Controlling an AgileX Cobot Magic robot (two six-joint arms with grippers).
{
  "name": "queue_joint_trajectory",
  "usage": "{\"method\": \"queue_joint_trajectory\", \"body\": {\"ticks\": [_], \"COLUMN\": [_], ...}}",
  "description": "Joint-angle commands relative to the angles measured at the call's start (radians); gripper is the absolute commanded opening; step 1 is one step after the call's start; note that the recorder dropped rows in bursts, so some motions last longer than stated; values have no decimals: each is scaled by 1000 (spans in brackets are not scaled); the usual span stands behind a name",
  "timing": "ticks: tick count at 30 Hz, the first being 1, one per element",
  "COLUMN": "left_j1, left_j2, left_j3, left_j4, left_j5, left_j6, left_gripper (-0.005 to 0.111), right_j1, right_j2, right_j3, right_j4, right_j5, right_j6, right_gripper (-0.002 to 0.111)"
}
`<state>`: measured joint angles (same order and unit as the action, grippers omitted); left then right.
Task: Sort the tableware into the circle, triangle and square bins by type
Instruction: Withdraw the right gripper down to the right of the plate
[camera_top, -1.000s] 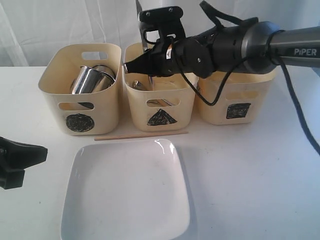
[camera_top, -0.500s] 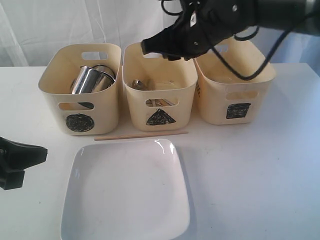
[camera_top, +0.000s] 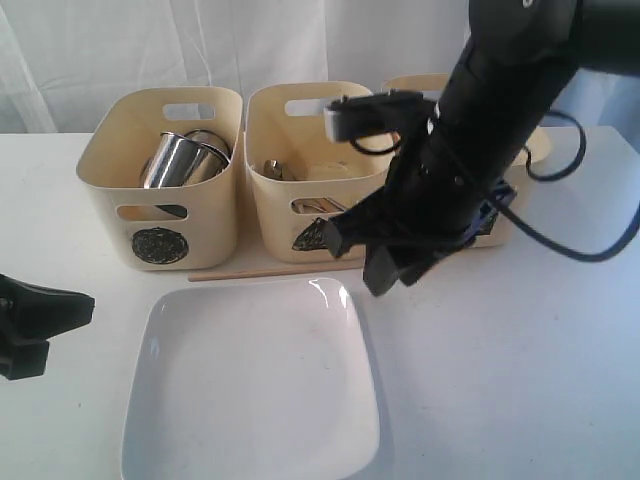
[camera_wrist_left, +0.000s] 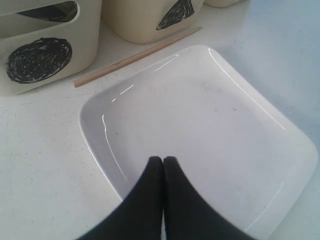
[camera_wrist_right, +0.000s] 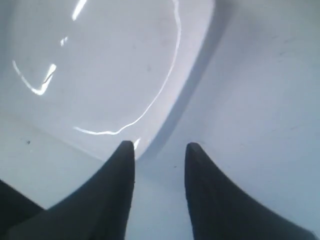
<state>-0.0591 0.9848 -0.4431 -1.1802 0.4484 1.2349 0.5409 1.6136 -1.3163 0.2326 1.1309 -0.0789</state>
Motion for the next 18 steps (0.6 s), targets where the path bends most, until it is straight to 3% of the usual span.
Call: {"method": "queue_joint_trajectory", "body": {"ticks": [1, 10, 16, 18], "left_j1": [1, 1, 1, 1], "left_j2": [-7, -7, -7, -7], "left_j3": [4, 4, 4, 4], "left_j4": [-5, 0, 0, 0], "left_j5": [17, 19, 22, 22], "left_j6": [-2, -5, -5, -5], "left_gripper": [0, 0, 0, 0], "right_j1": [-3, -3, -10, -16], "right_j2": [-15, -57, -55, -55], "right_j3": [124, 342, 453, 479], "right_j4": [71, 137, 224, 242], "right_j5": [-110, -383, -478, -499], "right_j6": [-54, -54, -61, -61], "right_gripper": [32, 33, 51, 51]}}
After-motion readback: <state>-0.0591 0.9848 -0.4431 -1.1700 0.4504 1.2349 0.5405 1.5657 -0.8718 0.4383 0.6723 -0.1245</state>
